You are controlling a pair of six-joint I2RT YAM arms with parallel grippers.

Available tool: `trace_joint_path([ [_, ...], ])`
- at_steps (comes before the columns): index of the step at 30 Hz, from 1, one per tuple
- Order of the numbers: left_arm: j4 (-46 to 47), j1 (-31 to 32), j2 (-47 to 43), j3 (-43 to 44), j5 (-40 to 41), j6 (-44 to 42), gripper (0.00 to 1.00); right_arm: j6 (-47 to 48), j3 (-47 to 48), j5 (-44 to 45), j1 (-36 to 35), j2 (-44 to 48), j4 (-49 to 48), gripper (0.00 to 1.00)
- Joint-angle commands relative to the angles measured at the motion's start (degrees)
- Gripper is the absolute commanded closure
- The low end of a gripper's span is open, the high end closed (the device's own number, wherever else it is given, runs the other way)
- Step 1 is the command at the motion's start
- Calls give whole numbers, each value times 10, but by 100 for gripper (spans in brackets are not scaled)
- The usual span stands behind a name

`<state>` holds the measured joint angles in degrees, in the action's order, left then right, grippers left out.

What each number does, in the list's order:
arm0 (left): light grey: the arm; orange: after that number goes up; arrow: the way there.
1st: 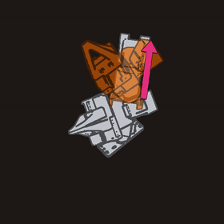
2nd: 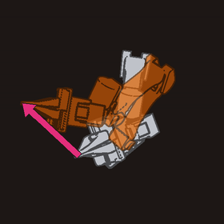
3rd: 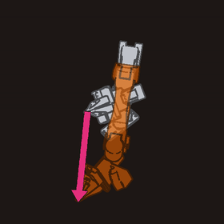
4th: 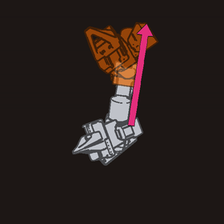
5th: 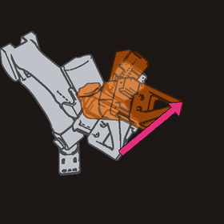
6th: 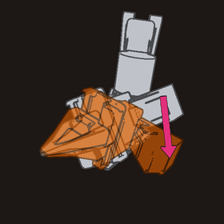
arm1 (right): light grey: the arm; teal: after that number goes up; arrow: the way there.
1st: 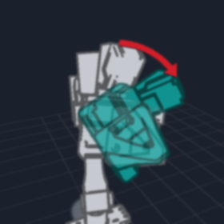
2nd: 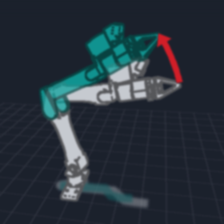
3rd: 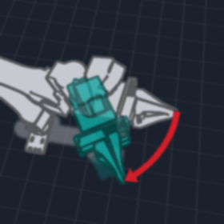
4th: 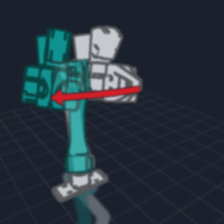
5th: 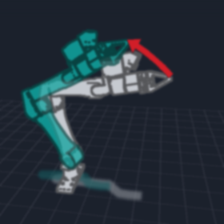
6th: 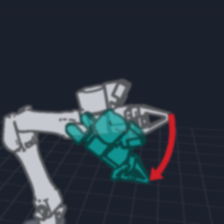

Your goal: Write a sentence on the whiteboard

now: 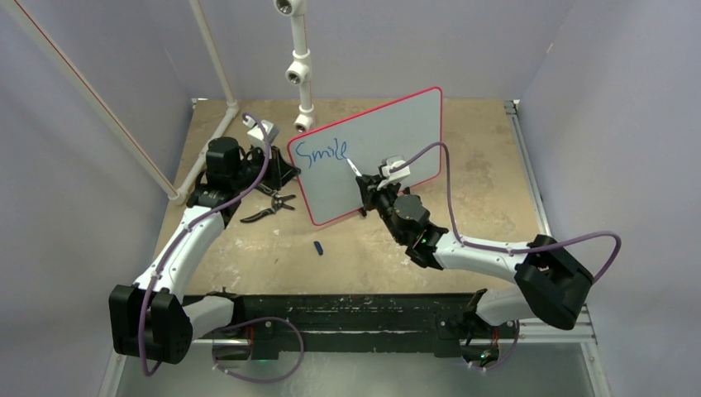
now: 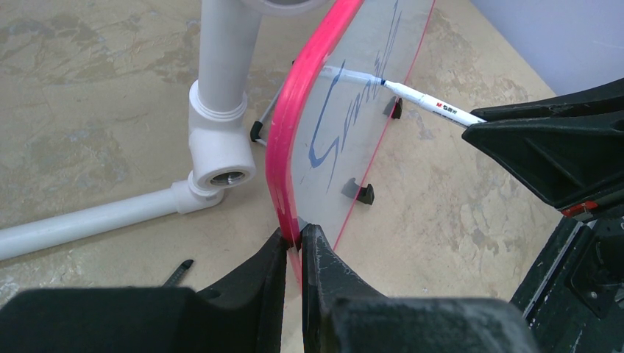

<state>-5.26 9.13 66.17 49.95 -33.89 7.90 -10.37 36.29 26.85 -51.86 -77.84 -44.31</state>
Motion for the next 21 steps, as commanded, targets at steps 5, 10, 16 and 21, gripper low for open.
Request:
trace_joint_path([
  [5, 15, 0, -4, -2, -1, -3, 100, -5, 3, 30, 9, 13, 11, 100],
  [10, 14, 0, -5, -3, 0, -3, 100, 15, -18, 2, 8, 51, -25, 100],
  [16, 13, 0, -8, -3, 2, -3, 100, 0, -35, -21, 10, 97, -4, 100],
  [21, 12, 0, -8, -3, 2, -3, 100, 11, -23, -8, 24, 81, 2, 100],
])
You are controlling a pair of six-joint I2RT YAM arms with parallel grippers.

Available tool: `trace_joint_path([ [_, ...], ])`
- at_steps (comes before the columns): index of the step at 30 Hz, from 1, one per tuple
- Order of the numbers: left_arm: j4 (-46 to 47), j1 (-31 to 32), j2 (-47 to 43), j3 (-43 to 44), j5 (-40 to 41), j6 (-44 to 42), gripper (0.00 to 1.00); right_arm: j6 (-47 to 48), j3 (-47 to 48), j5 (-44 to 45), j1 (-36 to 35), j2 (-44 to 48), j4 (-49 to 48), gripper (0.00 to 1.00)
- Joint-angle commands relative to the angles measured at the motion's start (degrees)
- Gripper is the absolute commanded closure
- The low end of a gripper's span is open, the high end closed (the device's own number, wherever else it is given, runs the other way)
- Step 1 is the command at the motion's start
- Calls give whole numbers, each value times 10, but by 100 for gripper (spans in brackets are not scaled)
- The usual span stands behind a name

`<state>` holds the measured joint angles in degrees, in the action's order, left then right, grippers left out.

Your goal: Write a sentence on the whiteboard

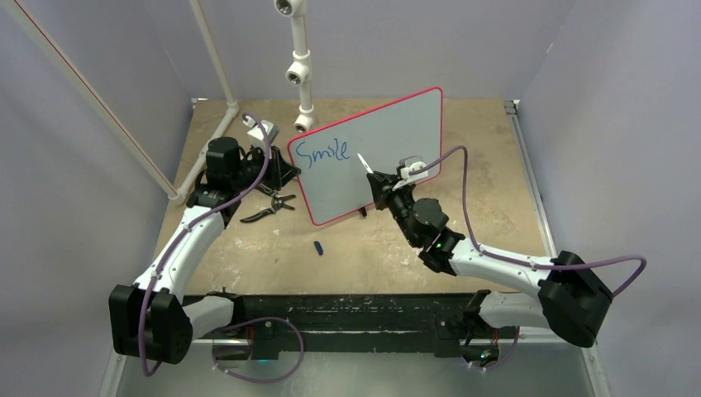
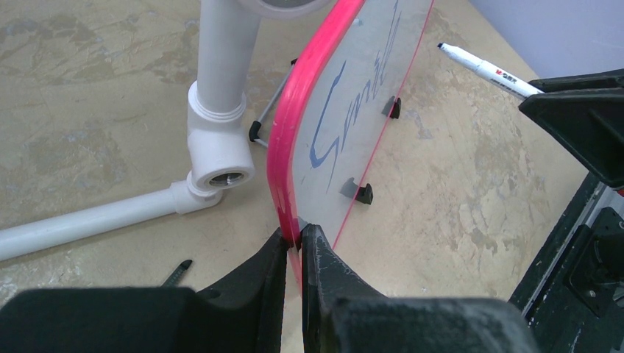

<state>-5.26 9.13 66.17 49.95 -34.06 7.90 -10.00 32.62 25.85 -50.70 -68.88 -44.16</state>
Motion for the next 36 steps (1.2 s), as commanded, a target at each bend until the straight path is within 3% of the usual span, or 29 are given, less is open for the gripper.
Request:
trace_joint_path([
  [1, 12, 0, -8, -4, 4, -3, 100, 9, 16, 0, 13, -12, -1, 100],
  [19, 12, 1, -3, -3, 2, -3, 100, 36, 48, -12, 17, -63, -34, 100],
  [36, 13, 0, -4, -3, 1, -2, 100, -9, 29, 22, 17, -73, -10, 100],
])
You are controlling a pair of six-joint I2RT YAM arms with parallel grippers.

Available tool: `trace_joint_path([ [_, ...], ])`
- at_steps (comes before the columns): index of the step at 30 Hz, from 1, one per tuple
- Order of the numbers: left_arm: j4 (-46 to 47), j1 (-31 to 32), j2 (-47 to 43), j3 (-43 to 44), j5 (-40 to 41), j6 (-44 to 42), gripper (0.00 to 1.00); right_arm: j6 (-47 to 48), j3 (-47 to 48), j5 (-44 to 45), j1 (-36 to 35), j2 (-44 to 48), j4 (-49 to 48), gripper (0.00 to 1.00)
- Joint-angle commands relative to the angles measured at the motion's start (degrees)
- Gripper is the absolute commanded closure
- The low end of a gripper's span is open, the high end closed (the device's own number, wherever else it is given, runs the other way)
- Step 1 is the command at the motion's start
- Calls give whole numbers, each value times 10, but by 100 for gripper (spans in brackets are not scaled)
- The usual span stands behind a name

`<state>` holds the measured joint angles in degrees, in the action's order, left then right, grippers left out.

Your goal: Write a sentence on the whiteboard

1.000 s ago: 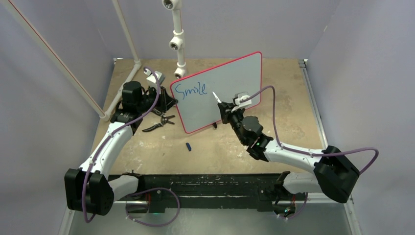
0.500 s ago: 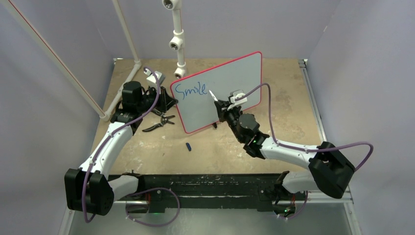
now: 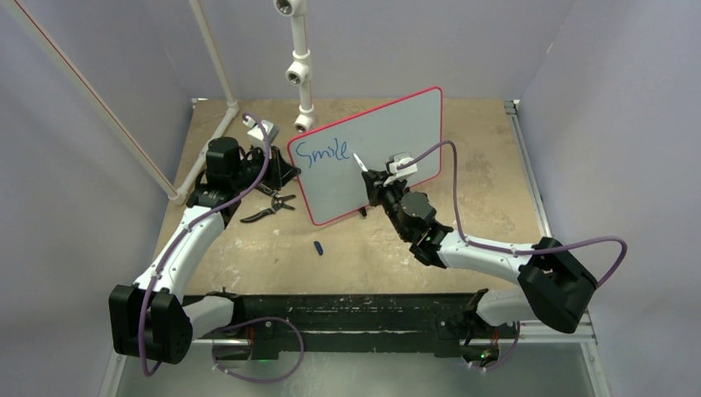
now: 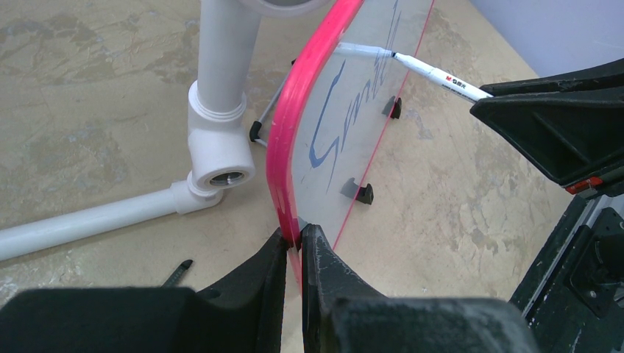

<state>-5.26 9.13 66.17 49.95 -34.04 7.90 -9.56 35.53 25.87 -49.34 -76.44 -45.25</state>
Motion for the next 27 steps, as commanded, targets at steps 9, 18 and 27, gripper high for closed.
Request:
trace_joint_path([
  [9, 13, 0, -4, -3, -1, -2, 100, -17, 2, 4, 4, 3, 13, 100],
  [18, 13, 0, -5, -3, -1, 0, 100, -23, -1, 4, -4, 11, 29, 100],
  [27, 14, 1, -5, -3, 0, 0, 100, -12, -12, -40, -14, 55, 7, 100],
])
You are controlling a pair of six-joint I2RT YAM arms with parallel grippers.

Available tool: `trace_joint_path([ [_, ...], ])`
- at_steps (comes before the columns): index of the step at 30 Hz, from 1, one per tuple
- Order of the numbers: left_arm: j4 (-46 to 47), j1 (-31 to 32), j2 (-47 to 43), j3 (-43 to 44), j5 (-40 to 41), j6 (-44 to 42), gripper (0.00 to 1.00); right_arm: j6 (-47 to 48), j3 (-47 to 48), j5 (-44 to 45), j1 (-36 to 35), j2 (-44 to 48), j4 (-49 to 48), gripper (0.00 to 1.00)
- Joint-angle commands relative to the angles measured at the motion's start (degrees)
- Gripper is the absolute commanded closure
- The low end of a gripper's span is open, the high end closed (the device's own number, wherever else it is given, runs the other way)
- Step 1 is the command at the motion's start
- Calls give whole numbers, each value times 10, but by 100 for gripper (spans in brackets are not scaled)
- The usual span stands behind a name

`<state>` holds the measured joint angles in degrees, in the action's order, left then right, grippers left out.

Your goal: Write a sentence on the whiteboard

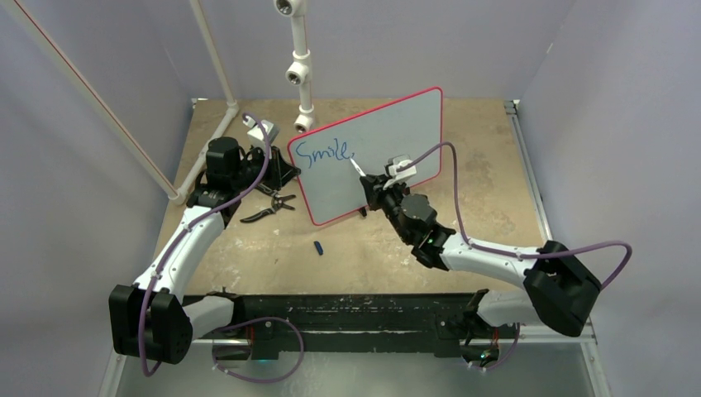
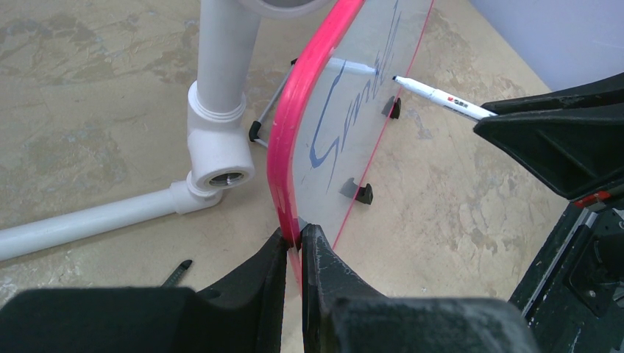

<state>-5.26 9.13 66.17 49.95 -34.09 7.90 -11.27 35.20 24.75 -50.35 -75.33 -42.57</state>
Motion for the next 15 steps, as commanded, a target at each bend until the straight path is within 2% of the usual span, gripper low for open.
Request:
trace_joint_path([
  [1, 14, 1, -6, -4, 1, -1, 100, 4, -11, -29, -4, 57, -24, 100],
  [7, 15, 1, -6, -4, 1, 0, 100, 9, 17, 4, 2, 65, 8, 100],
  [15, 15, 2, -6, -4, 1, 0, 100, 34, 42, 14, 22, 29, -8, 100],
])
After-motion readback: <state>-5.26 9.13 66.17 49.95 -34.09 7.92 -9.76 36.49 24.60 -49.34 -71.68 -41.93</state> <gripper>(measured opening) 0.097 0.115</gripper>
